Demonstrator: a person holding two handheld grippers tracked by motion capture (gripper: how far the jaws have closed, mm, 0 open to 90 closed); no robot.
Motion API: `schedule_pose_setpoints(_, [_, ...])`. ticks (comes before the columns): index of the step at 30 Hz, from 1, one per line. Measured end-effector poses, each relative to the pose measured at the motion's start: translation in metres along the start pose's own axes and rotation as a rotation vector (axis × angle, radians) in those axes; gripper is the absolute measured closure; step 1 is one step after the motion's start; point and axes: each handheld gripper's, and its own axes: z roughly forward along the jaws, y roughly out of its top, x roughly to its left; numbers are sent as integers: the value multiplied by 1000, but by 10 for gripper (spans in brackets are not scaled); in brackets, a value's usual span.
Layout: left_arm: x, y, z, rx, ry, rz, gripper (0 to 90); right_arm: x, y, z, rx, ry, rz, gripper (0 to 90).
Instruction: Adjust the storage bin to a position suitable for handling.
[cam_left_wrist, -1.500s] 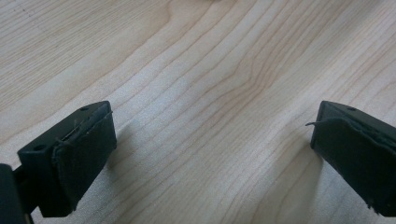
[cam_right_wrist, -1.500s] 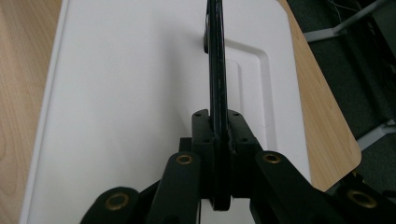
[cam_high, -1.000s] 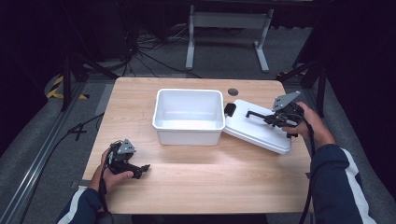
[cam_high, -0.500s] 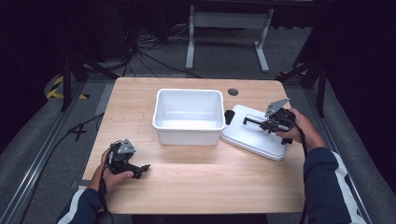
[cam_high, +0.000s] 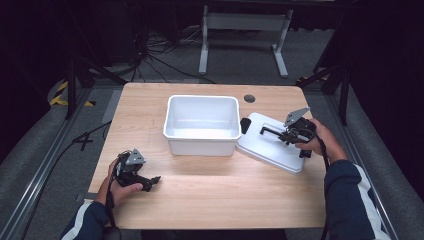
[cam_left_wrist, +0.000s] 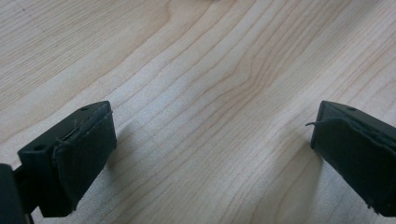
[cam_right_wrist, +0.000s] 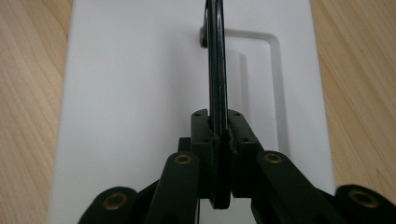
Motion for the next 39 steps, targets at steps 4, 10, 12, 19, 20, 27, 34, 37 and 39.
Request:
schedule_pose_setpoints(4, [0,0,0,0,-1,1,6,1,0,-1,-1,-2,-1,838])
schedule_pose_setpoints(10, [0,0,0,1,-3,1,6,1,0,-8,-48,-9,13,803])
schedule_pose_setpoints(12, [0,0,0,0,-4,0,6,1,1,-11,-49,-20,20,792])
schedule_pose_setpoints(19, [0,0,0,0,-3,2,6,3,3,-18,-77,-27,21,784])
schedule_pose_setpoints(20, [0,0,0,-2,-1,1,6,4,3,-19,-77,-31,23,784])
schedule_pose_setpoints(27, [0,0,0,0,-5,2,6,7,4,-23,-75,-37,26,770])
schedule_pose_setpoints(34, [0,0,0,-4,-2,0,6,14,9,-33,-79,-63,27,730])
schedule_pose_setpoints(37, [0,0,0,0,-5,1,6,15,10,-36,-86,-57,28,701])
schedule_pose_setpoints(39, [0,0,0,1,-5,2,6,15,10,-38,-92,-61,43,683])
